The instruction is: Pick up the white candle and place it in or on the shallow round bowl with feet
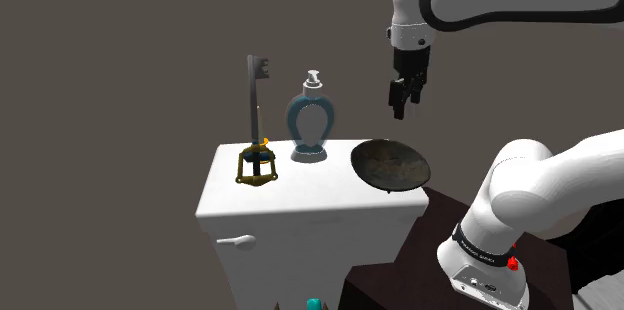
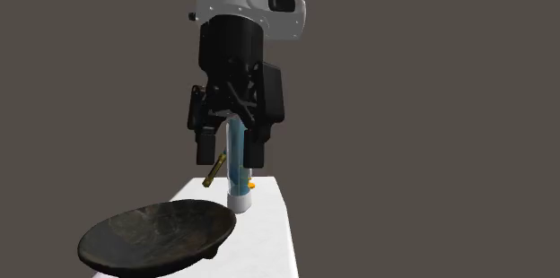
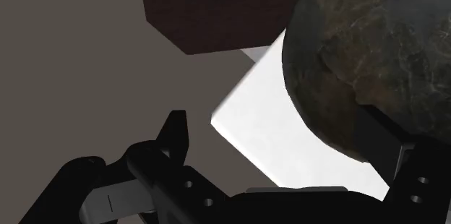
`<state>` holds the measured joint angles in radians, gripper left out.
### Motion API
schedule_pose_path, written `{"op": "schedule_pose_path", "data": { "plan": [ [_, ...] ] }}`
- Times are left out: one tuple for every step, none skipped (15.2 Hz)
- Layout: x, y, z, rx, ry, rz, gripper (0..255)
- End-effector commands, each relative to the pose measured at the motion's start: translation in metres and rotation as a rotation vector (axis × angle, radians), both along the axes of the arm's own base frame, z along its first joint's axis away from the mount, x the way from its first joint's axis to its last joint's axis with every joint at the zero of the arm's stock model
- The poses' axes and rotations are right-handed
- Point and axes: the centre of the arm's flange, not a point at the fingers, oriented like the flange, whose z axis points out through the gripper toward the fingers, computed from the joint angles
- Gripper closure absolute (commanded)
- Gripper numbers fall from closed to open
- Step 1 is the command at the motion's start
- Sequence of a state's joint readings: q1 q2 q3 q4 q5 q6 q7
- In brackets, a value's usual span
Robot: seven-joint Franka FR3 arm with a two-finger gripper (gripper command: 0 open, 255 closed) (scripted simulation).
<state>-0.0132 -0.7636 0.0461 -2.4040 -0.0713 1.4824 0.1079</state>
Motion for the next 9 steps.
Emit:
{"op": "schedule_pose_path", "data": {
  "plan": [
    [0.0, 0.0, 0.0, 0.0, 0.0, 0.0, 0],
    [0.004, 0.011, -0.003, -0.001, -0.018, -0.017, 0],
    [0.007, 0.022, -0.006, -0.002, -0.037, -0.034, 0],
    [0.011, 0.033, -0.009, -0.003, -0.055, -0.051, 0],
    [0.016, 0.043, -0.012, -0.004, -0.074, -0.068, 0],
    [0.02, 0.054, -0.015, -0.005, -0.092, -0.085, 0],
    [0.025, 0.065, -0.018, -0.007, -0.111, -0.102, 0],
    [0.03, 0.075, -0.02, -0.008, -0.129, -0.119, 0],
    [0.035, 0.086, -0.023, -0.009, -0.148, -0.136, 0]
  ]
}}
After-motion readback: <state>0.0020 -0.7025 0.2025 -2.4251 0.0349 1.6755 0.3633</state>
